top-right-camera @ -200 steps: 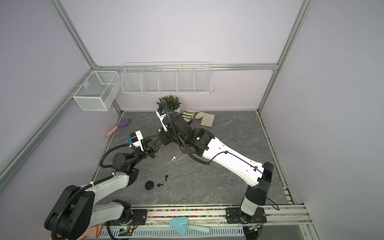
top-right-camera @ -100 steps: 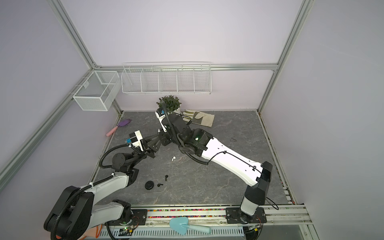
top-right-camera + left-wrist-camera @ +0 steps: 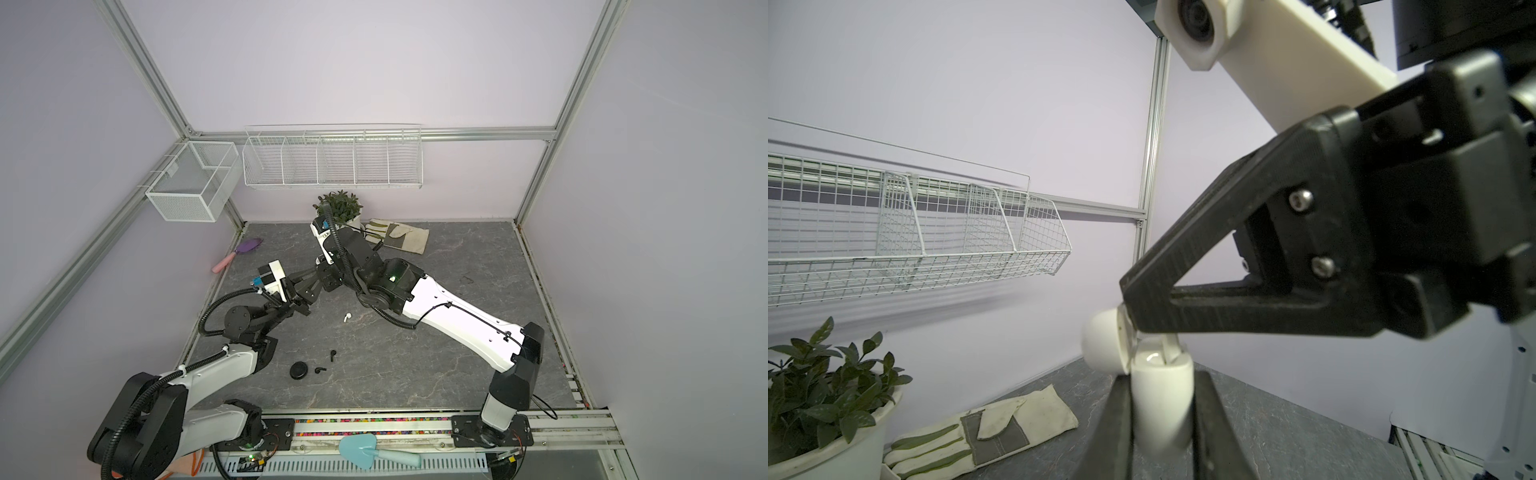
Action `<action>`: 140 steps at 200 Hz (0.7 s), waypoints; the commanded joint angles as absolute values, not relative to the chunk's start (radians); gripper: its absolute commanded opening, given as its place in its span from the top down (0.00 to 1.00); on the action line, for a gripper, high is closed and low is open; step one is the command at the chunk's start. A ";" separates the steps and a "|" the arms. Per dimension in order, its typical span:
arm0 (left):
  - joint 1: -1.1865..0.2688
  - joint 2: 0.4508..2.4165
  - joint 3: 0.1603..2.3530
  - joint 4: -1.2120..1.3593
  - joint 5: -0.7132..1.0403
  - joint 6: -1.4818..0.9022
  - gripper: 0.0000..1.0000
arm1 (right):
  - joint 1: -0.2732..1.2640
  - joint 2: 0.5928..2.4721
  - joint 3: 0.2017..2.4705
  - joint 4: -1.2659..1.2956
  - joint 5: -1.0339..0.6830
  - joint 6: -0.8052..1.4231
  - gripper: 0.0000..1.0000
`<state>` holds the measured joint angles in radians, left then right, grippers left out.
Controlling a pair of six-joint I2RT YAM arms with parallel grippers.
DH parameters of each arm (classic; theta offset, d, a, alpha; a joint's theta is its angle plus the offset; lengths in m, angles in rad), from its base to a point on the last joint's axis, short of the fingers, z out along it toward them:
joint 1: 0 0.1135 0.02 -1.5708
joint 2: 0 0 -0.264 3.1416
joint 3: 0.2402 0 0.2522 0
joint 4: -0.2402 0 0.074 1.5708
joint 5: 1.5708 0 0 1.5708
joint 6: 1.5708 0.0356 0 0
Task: Insert the wireless bluetooth earbuds into the charging case
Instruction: 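Lower the earbud stem-first into the case slot with the right gripper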
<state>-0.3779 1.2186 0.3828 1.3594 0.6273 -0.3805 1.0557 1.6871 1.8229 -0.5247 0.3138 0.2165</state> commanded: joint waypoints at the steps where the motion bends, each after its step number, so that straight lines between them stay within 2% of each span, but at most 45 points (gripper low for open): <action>1: -0.379 1.188 0.378 1.416 0.610 -0.374 1.00 | 1.061 1.672 1.794 -0.544 0.313 0.218 0.81; 140: -0.380 1.177 0.376 1.416 0.608 -0.370 1.00 | 1.056 1.656 1.781 -0.543 0.260 0.216 0.77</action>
